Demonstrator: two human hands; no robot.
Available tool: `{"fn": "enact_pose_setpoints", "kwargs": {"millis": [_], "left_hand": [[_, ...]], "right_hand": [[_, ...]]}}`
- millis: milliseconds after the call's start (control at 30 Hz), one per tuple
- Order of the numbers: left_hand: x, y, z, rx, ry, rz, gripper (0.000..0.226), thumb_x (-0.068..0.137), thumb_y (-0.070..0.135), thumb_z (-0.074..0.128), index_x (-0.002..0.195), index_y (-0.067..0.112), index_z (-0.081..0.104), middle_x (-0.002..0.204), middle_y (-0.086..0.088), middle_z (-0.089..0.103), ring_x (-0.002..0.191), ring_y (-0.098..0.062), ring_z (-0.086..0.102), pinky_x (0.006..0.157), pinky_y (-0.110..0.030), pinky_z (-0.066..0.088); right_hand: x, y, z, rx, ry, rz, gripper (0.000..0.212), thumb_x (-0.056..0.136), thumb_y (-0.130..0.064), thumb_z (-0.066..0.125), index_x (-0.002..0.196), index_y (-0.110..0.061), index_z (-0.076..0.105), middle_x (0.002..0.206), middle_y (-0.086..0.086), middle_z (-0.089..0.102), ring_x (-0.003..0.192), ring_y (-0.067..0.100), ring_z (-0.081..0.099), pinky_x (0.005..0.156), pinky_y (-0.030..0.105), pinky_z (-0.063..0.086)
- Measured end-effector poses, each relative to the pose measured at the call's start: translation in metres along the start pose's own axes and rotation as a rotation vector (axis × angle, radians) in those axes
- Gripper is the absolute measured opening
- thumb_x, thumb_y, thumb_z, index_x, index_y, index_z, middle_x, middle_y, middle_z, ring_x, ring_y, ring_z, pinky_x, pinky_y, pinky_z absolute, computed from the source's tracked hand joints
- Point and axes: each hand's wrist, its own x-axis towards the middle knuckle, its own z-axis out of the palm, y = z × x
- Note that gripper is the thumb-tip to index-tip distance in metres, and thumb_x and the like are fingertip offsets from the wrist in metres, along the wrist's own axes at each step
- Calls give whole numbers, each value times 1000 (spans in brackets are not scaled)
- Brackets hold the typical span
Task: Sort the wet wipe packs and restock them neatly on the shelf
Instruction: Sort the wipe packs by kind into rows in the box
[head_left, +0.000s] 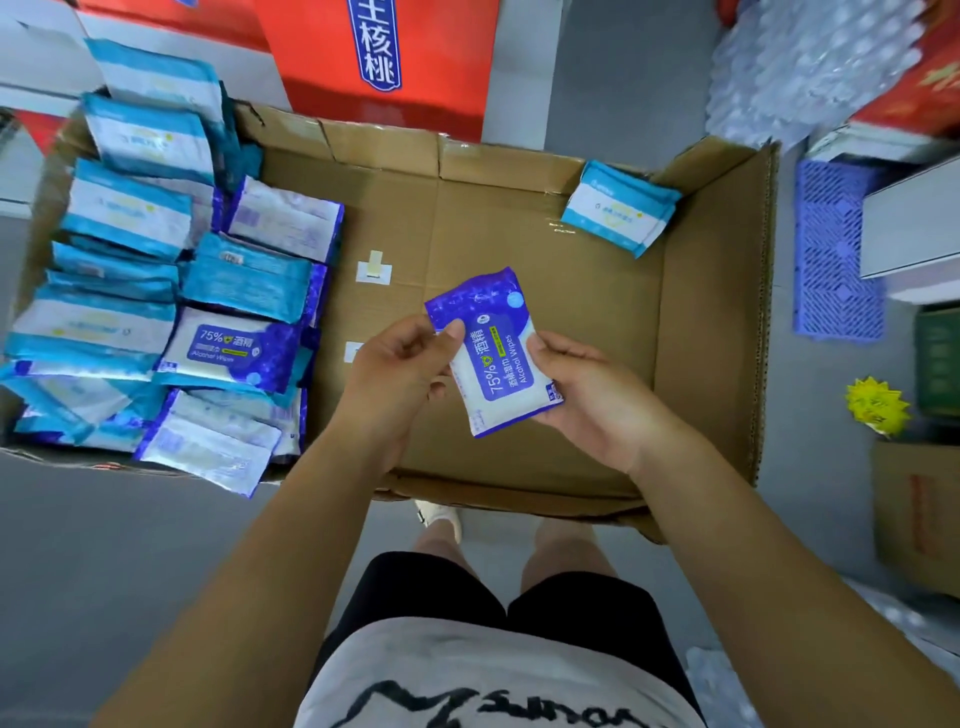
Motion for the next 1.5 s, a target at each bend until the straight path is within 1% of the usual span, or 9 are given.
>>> {"fn": "enact_pose_setpoints", "kwargs": {"millis": [200,367,500,667,800,867,933,1200,1500], "left_hand": [[-5,10,-11,38,-43,67,12,97,26,68,99,16,75,101,-5,79,91,-16,73,85,-34,56],[-5,7,-25,-23,-185,-108,46,81,42,72,118,15,71,115,-6,77,105,-21,74,94,-40,56],[-7,-3,-32,137,-122,-76,26,86,25,78,111,17,73,107,-4,79,99,-17,76,81,-32,63],[-1,-3,-39,711,44,185,10,95,24,73,93,34,71,80,15,69,74,-12,64,64,-22,49],[6,-1,-43,953,8,221,18,98,24,68,114,27,76,92,15,63,83,-6,58,69,-17,44],[10,-4,-46,941,15,229,22,99,26,67,120,28,73,99,15,65,90,-6,60,70,-15,43],[16,-6,-52,845,114,219,32,100,29,66,131,29,65,118,11,70,102,-7,62,77,-17,46],[45,-21,-119,1007,687,94,53,98,38,65,144,16,53,159,-10,41,146,-33,35,117,-54,33],[55,-67,-159,943,832,98,71,92,37,75,148,7,46,167,-12,26,151,-37,20,123,-55,26]], "right_hand": [[13,0,13,-310,51,-132,58,89,-26,72,141,-22,45,115,7,73,106,25,71,91,42,58],[23,-2,12,-300,92,-135,23,92,-7,69,113,-9,63,115,16,72,99,29,72,93,51,57],[26,4,4,-211,104,-128,42,87,-3,73,125,-4,55,120,13,71,107,26,71,91,43,59],[39,6,-2,-938,293,-434,93,70,-28,90,146,-24,37,152,-1,40,135,15,41,110,33,37],[56,2,7,-1647,24,-647,45,83,-43,76,123,-26,65,127,-7,63,124,19,45,100,38,26],[68,0,15,-1675,-71,-592,10,91,-39,68,95,-30,66,95,-10,65,102,17,52,87,35,28],[87,-5,18,-1531,-95,-518,21,91,-34,69,75,-31,55,75,-8,56,82,18,52,73,34,34],[208,-66,32,-1489,233,-685,21,93,-22,61,112,-14,59,110,12,67,100,35,60,82,43,49],[286,-100,35,-1673,383,-763,21,96,-21,60,113,-9,60,112,16,64,107,37,56,85,44,44]]}}
